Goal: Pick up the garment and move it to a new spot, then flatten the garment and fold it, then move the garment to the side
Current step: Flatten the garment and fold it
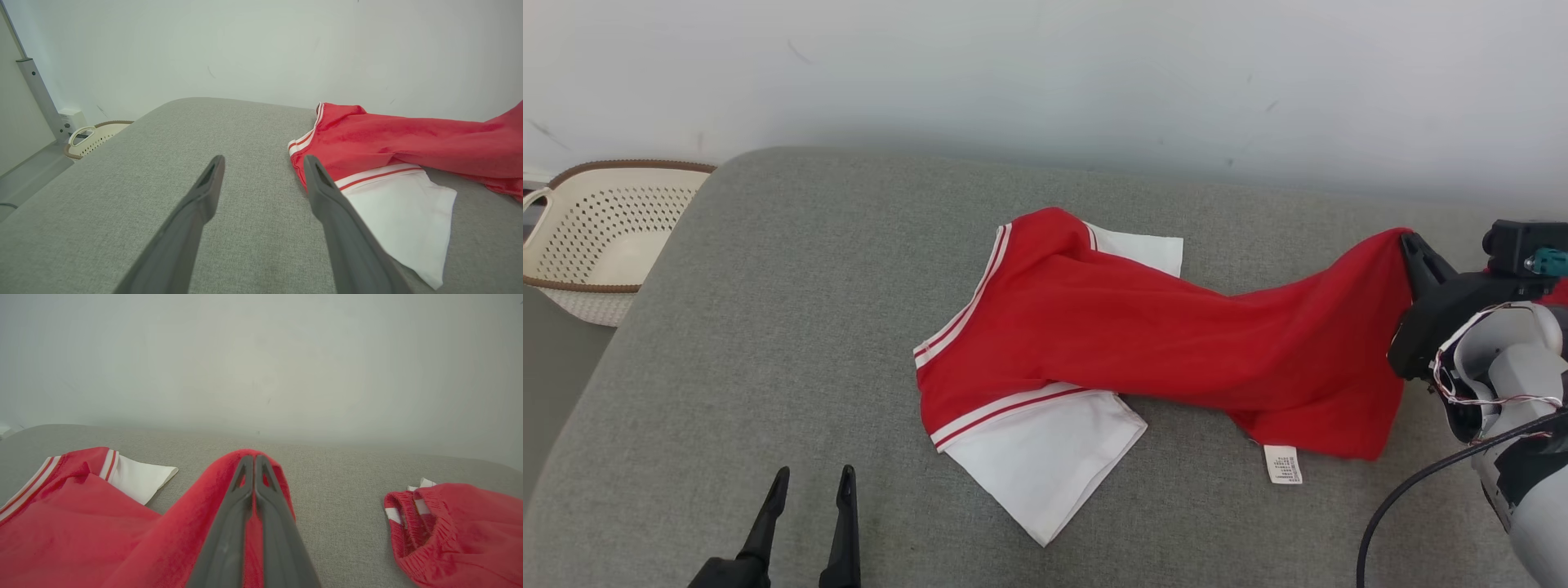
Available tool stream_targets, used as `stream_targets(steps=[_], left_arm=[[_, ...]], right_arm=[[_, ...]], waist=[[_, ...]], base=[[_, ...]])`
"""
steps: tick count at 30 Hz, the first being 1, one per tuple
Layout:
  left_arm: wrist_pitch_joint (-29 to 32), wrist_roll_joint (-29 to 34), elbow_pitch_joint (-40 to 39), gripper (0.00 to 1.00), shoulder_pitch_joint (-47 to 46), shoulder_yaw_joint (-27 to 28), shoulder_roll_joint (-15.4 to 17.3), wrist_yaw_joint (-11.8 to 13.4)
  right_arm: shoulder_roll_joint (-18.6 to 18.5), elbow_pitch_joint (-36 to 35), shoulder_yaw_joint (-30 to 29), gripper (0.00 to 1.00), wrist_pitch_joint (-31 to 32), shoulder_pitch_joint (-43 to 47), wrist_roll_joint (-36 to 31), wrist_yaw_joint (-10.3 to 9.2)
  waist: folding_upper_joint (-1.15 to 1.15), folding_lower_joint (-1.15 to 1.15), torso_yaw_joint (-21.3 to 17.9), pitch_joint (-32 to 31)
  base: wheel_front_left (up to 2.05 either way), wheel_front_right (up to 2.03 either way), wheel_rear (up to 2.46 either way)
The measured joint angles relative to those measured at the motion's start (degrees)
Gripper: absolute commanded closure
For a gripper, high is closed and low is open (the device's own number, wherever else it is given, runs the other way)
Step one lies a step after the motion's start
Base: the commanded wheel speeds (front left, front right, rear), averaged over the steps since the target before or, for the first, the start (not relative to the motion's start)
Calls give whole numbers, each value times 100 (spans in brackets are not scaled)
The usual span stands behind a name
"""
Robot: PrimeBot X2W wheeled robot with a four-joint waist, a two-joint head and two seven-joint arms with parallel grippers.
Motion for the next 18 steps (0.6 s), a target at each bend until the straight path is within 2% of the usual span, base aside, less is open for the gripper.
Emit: stream_targets(steps=[3, 4, 5, 6, 13, 18], left_arm=[[0, 1, 7, 0, -8, 1, -11, -2], [0, 1, 11, 0, -15, 1, -15, -2], [0, 2, 14, 0, -27, -2, -22, -7], [0, 4, 16, 0, -36, -5, -30, -8], [0, 9, 102, 0, -43, 19, -44, -51], [0, 19, 113, 0, 4, 42, -52, -54]], right_arm=[[43, 347, 148, 100, -132, -113, -2, 0], [65, 431, 167, 86, -235, -146, -2, 0], [88, 519, 190, 49, -323, -181, -2, 0], [108, 616, 219, 0, -400, -219, -2, 0], [116, 1281, 495, 0, -580, -275, -78, 0], [143, 1176, 468, 0, -790, -177, 107, 0]], waist=[[0, 0, 0, 37], [0, 0, -4, 51], [0, 0, -10, 62], [0, 0, -18, 72], [0, 0, -114, 26], [0, 0, -223, -100]], base=[[0, 0, 0], [0, 0, 0], [0, 0, 0], [0, 0, 0], [0, 0, 0], [0, 0, 0]])
